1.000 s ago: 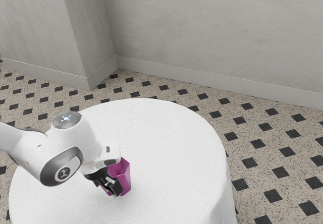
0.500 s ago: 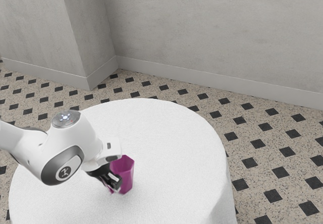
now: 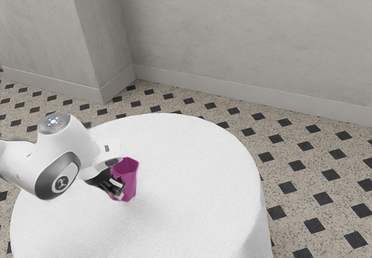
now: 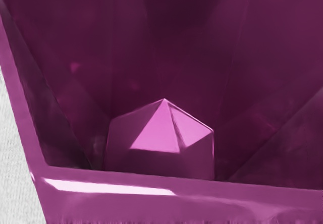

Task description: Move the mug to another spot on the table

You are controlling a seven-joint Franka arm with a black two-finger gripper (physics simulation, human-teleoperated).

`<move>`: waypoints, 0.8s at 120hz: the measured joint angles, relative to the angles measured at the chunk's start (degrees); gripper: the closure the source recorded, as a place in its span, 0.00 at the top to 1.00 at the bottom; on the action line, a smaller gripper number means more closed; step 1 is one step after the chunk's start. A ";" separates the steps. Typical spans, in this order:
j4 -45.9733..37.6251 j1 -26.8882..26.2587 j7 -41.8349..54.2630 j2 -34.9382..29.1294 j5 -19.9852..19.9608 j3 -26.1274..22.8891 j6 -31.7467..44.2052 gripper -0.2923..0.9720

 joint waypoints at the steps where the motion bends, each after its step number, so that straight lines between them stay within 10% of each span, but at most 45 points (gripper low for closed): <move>1: -0.03 0.34 0.08 0.05 0.00 0.02 0.06 0.29; 96: 0.45 8.02 12.72 12.00 -0.79 0.07 18.41 0.26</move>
